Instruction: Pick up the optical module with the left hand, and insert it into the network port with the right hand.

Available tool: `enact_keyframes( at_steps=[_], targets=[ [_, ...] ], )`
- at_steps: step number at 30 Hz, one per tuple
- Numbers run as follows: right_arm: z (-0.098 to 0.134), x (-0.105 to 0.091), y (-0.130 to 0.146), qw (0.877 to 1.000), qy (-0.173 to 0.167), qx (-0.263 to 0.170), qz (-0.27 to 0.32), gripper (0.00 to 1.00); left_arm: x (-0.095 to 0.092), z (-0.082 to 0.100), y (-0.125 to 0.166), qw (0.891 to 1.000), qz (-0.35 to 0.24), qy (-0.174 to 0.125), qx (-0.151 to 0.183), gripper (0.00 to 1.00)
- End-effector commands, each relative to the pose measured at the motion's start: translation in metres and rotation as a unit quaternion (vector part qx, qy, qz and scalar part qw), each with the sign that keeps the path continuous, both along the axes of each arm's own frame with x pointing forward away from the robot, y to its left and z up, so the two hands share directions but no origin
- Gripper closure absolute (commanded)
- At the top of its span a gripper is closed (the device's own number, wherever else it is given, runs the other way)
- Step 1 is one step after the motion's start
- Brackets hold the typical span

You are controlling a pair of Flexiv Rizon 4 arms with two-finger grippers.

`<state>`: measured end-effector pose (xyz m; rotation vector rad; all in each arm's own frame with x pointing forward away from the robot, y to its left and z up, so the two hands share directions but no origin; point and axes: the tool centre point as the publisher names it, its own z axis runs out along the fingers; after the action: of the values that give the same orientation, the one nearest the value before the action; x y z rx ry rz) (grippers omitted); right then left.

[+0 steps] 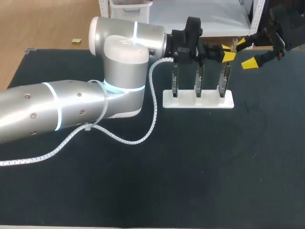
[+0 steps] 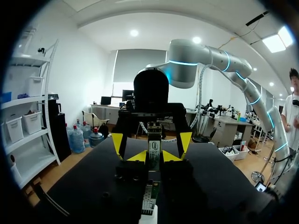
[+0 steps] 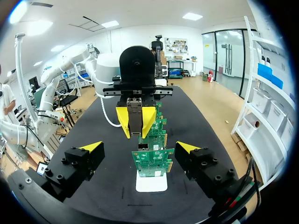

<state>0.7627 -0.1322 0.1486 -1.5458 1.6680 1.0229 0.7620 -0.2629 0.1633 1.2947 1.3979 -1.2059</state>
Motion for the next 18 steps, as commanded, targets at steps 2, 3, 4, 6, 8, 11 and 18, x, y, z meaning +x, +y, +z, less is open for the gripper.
enact_keyframes(
  at_steps=[2,3,4,6,8,11,18],
  targets=[
    [-0.0004,0.0006,0.0002,1.000,0.000,0.000,0.001,0.00,0.0028,-0.0001,-0.0008,1.000,-0.003,0.001,0.002,1.00],
    [-0.0004,0.0006,0.0002,1.000,0.000,0.000,0.001,0.00,0.0029,-0.0002,-0.0006,1.000,-0.003,0.001,0.003,1.00],
    [-0.0004,0.0006,0.0002,1.000,0.000,0.000,0.001,0.00,0.0029,-0.0003,-0.0005,1.000,-0.002,0.001,0.003,1.00],
    [-0.0004,0.0006,0.0002,1.000,0.000,0.000,0.001,0.00,0.0032,-0.0007,-0.0002,1.000,-0.003,0.002,0.004,1.00],
    [-0.0004,0.0006,0.0002,1.000,0.000,0.000,0.001,0.00,0.0032,-0.0012,0.0002,1.000,-0.003,0.002,0.005,1.00],
    [-0.0004,0.0006,0.0002,1.000,0.000,0.000,0.001,0.00,0.0032,-0.0015,0.0005,1.000,0.000,0.003,0.007,1.00],
    [-0.0004,0.0006,0.0002,1.000,0.000,0.000,0.001,0.00,0.0032,-0.0015,0.0005,1.000,0.000,0.003,0.007,1.00]
  ],
)
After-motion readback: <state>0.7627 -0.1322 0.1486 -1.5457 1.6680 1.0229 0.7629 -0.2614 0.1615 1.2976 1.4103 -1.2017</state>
